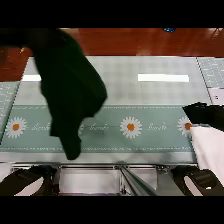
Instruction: Fold the shirts.
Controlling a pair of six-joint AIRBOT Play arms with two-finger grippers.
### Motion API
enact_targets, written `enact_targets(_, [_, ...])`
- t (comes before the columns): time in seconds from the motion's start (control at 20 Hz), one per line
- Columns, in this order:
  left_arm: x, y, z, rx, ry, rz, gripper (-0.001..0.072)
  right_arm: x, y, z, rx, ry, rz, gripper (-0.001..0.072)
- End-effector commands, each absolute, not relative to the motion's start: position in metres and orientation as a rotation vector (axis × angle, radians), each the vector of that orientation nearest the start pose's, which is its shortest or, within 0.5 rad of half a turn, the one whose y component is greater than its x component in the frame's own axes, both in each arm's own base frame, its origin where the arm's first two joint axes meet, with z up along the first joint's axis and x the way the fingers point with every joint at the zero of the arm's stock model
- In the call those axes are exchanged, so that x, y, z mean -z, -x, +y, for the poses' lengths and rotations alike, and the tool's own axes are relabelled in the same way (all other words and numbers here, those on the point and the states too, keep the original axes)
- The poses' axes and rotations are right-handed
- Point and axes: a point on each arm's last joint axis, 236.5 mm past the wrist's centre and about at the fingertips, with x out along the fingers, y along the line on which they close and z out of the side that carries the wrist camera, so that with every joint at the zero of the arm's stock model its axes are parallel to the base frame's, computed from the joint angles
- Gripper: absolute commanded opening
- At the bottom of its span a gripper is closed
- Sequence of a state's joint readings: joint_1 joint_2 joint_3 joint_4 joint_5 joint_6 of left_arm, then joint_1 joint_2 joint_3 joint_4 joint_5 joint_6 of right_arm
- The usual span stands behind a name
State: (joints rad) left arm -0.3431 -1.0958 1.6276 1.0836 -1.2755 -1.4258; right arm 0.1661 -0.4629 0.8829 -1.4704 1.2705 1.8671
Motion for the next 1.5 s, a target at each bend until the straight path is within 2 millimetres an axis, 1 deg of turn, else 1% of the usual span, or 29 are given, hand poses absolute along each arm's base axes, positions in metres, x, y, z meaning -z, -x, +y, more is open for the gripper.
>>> enact_targets(0.0, [-0.179, -0.297, -0.301, 0.881, 0.041, 0.935, 0.0017, -0.146, -0.233, 0.064, -0.114, -0.281, 0.881, 0.041])
enact_targets(0.15, [-0.088, -0.275, -0.343, 0.903, 0.011, 1.116, 0.0017, -0.146, -0.234, 0.064, -0.113, -0.284, 0.876, 0.041])
enact_targets(0.25, [-0.034, -0.258, -0.366, 0.918, -0.033, 1.237, 0.0017, -0.148, -0.237, 0.065, -0.111, -0.295, 0.863, 0.041])
enact_targets(0.3, [-0.011, -0.249, -0.376, 0.927, -0.042, 1.296, 0.0017, -0.148, -0.239, 0.065, -0.108, -0.298, 0.862, 0.041])
enact_targets(0.4, [0.021, -0.236, -0.392, 0.94, -0.017, 1.393, 0.0017, -0.142, -0.243, 0.064, -0.096, -0.296, 0.886, 0.041])
enact_targets(0.5, [0.036, -0.229, -0.4, 0.944, 0.023, 1.457, 0.0023, -0.134, -0.248, 0.065, -0.087, -0.299, 0.916, 0.041])
enact_targets(0.55, [0.038, -0.231, -0.397, 0.936, 0.025, 1.474, 0.0177, -0.13, -0.252, 0.065, -0.084, -0.298, 0.925, 0.041])
enact_targets(0.6, [0.035, -0.237, -0.389, 0.931, 0.012, 1.482, 0.0507, -0.128, -0.257, 0.066, -0.081, -0.298, 0.926, 0.041])
enact_targets(0.65, [0.03, -0.245, -0.377, 0.92, -0.012, 1.494, 0.0507, -0.127, -0.263, 0.064, -0.074, -0.293, 0.92, 0.0411])
enact_targets(0.7, [0.018, -0.256, -0.362, 0.91, -0.01, 1.507, 0.0506, -0.126, -0.269, 0.061, -0.062, -0.282, 0.91, 0.041])
enact_targets(0.8, [-0.019, -0.288, -0.331, 0.871, 0.049, 1.462, 0.0507, -0.125, -0.276, 0.043, 0.001, -0.232, 0.9, 0.041])
enact_targets(0.85, [-0.039, -0.307, -0.308, 0.837, 0.089, 1.416, 0.0507, -0.127, -0.279, 0.029, 0.045, -0.225, 0.893, 0.041])
enact_targets(0.9, [-0.054, -0.322, -0.281, 0.791, 0.11, 1.377, 0.0507, -0.126, -0.279, 0.011, 0.102, -0.224, 0.889, 0.041])
enact_targets(0.95, [-0.066, -0.335, -0.245, 0.72, 0.121, 1.348, 0.0507, -0.123, -0.275, -0.009, 0.169, -0.219, 0.902, 0.041])
enact_targets(1.0, [-0.071, -0.344, -0.211, 0.64, 0.13, 1.322, 0.0506, -0.119, -0.27, -0.029, 0.234, -0.223, 0.919, 0.041])
enact_targets(1.05, [-0.071, -0.348, -0.177, 0.558, 0.154, 1.305, 0.0506, -0.113, -0.265, -0.044, 0.281, -0.24, 0.932, 0.041])
enact_targets(1.1, [-0.063, -0.345, -0.145, 0.479, 0.207, 1.304, 0.0506, -0.102, -0.261, -0.054, 0.311, -0.273, 0.952, 0.041])
enact_targets(1.15, [-0.047, -0.335, -0.121, 0.409, 0.268, 1.33, 0.0506, -0.088, -0.259, -0.056, 0.318, -0.308, 0.97, 0.041])
enact_targets(1.2, [-0.021, -0.315, -0.1, 0.332, 0.349, 1.393, 0.0506, -0.071, -0.259, -0.053, 0.308, -0.361, 0.986, 0.041])
enact_targets(1.25, [0.003, -0.292, -0.094, 0.299, 0.436, 1.464, 0.0506, -0.056, -0.261, -0.045, 0.28, -0.409, 0.993, 0.041])
enact_targets(1.3, [0.022, -0.265, -0.101, 0.32, 0.532, 1.542, 0.0506, -0.04, -0.264, -0.033, 0.24, -0.464, 1.009, 0.041])
enact_targets(1.35, [0.034, -0.239, -0.117, 0.39, 0.604, 1.607, 0.0506, -0.028, -0.267, -0.02, 0.197, -0.507, 1.034, 0.041])
enact_targets(1.4, [0.041, -0.219, -0.132, 0.456, 0.643, 1.651, 0.0506, -0.018, -0.272, -0.007, 0.145, -0.541, 1.064, 0.041])
enact_targets(1.45, [0.05, -0.196, -0.141, 0.488, 0.647, 1.716, 0.0506, -0.012, -0.276, 0.003, 0.104, -0.569, 1.089, 0.041])
